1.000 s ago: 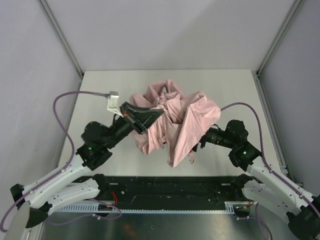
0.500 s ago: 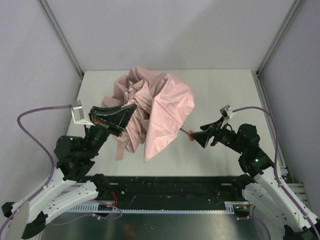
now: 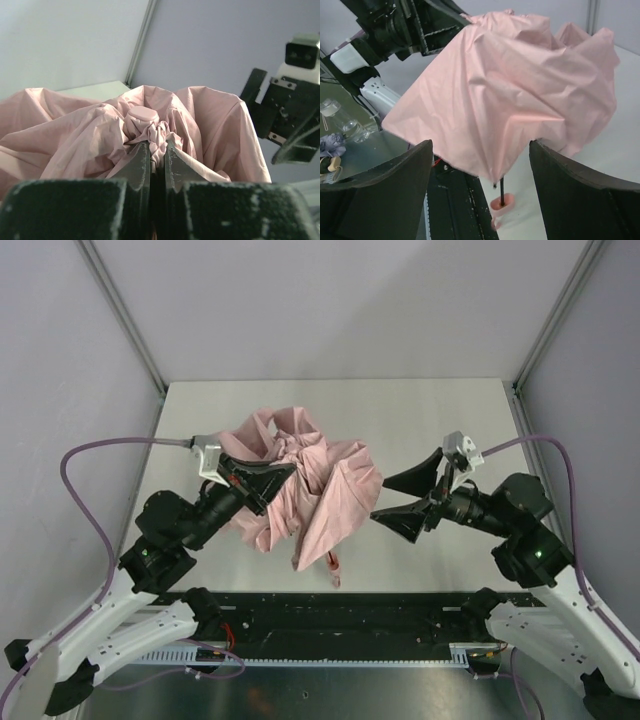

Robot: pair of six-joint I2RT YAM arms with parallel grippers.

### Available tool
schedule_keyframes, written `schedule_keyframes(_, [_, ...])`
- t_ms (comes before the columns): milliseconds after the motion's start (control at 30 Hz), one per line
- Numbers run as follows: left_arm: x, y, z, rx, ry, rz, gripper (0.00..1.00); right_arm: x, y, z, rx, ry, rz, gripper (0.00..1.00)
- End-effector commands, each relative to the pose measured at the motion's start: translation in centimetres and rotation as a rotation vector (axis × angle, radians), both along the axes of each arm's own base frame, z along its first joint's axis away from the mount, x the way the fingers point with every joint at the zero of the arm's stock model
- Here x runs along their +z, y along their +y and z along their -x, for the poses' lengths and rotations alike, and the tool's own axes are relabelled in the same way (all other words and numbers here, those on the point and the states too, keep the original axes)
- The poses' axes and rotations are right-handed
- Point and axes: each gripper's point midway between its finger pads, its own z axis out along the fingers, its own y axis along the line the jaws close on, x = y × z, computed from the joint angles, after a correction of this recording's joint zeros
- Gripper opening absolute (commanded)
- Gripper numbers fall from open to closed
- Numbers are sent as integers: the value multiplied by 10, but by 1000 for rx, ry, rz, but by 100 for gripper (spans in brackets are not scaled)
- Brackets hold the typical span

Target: Put away the umbrella

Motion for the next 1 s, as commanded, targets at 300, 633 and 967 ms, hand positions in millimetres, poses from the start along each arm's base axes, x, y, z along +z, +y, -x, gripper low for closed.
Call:
schedule_keyframes(300, [15, -16, 32, -199, -47, 28, 0, 1, 23, -32, -58, 51, 20, 85])
schedule_keyframes(633, [18, -13, 33, -194, -36, 49, 0, -12, 1, -18, -133, 89, 115, 90])
schedule_keyframes(967, [6, -23, 31, -231, 30, 53, 0, 14, 20, 1, -6, 91, 7, 99])
